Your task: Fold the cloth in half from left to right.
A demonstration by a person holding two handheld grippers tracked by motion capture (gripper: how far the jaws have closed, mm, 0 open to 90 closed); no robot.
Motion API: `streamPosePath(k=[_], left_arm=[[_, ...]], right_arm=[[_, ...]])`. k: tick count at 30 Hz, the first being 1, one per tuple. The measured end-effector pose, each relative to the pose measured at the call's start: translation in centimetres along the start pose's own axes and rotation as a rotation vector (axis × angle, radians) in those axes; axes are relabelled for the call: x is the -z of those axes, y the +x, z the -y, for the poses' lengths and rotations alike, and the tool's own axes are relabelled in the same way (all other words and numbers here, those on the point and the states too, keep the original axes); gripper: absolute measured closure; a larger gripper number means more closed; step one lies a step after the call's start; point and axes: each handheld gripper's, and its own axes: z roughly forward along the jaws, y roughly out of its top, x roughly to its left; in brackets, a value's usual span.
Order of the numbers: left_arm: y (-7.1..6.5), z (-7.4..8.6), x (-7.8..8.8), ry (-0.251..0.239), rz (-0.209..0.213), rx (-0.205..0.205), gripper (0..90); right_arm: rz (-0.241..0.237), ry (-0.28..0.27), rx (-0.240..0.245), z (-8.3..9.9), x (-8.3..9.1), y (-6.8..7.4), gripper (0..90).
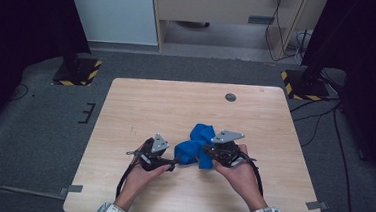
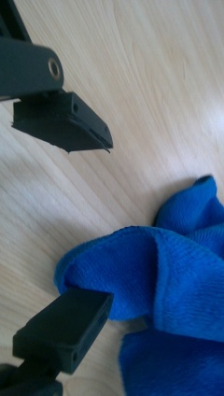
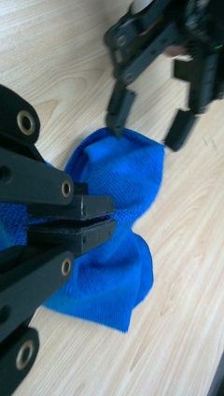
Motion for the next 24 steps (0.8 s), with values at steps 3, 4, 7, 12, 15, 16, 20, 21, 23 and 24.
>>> streamPosePath(k=[3,4,7,12,15,16,20,21,23,24], left_arm=[[-0.5,0.0,-0.7,0.021,0.037,-0.014,27.7],[-0.7,-0.1,-0.9,0.025,0.043,-0.03,33.1],[-0.9,-0.1,-1.5,0.028,0.064,-0.038,48.9],[-1.2,-0.8,-0.8,-0.029,0.131,0.001,85.3],[-1.3,-1.4,0.9,-0.058,0.142,0.01,87.4],[-1.4,-1.7,1.8,-0.067,0.142,0.003,87.6],[-1.9,-2.5,5.3,-0.093,0.122,-0.034,87.0],[-1.9,-2.7,6.0,-0.096,0.123,-0.029,86.6],[-1.7,-3.2,6.8,-0.082,0.124,-0.032,85.5],[-1.4,-3.8,6.9,-0.066,0.116,-0.039,85.5]], right_arm=[[0.004,-0.018,-0.019,0.0,0.7,-0.7,87.1],[0.0,-0.023,-0.025,-0.1,0.8,-1.0,87.2],[-0.001,-0.039,-0.046,-0.1,1.1,-1.7,87.4],[-0.007,-0.05,-0.052,-0.3,1.5,-2.0,87.3],[-0.012,-0.058,-0.046,-0.3,2.0,-1.6,87.3],[-0.015,-0.056,-0.044,-0.3,2.3,-1.4,87.2],[-0.041,-0.06,-0.009,-0.4,2.9,-0.3,86.5],[-0.048,-0.067,-0.008,-0.5,2.9,-0.2,86.2],[-0.068,-0.077,-0.01,-0.6,2.8,-0.2,85.1],[-0.07,-0.074,-0.013,-0.6,2.6,-0.3,84.7]])
